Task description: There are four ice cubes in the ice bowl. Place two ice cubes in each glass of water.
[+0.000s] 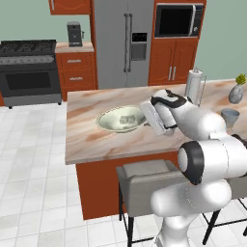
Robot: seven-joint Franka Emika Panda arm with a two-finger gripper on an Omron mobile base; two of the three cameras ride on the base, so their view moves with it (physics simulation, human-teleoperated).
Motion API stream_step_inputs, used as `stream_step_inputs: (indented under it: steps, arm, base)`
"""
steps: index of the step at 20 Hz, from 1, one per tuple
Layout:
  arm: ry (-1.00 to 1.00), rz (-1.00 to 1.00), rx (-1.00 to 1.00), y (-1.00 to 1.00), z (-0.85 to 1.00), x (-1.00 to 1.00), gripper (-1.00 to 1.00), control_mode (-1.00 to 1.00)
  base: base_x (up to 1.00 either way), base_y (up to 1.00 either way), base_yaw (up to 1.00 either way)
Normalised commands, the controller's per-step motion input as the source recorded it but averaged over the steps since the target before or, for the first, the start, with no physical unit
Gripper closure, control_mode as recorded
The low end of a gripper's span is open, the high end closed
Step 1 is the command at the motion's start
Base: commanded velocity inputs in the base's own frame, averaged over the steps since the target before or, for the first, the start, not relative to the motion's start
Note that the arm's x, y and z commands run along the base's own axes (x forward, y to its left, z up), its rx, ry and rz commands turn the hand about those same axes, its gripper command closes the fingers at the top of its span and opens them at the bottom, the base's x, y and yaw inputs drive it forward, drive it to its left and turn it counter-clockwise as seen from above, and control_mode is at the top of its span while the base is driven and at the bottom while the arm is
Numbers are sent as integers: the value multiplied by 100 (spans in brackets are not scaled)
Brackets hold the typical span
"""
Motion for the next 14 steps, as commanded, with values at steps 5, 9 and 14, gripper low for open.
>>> stream_step_inputs:
  steps: [5, 9, 14]
  arm:
    - [-3, -8, 2, -14, 36, -39, 100, -100]
    - [-1, -16, 0, -19, 34, -36, 100, -100]
    - [0, -24, 0, -20, 28, -26, 100, -100]
  base:
    - [0, 0, 0]
    - [0, 0, 0]
    - [0, 0, 0]
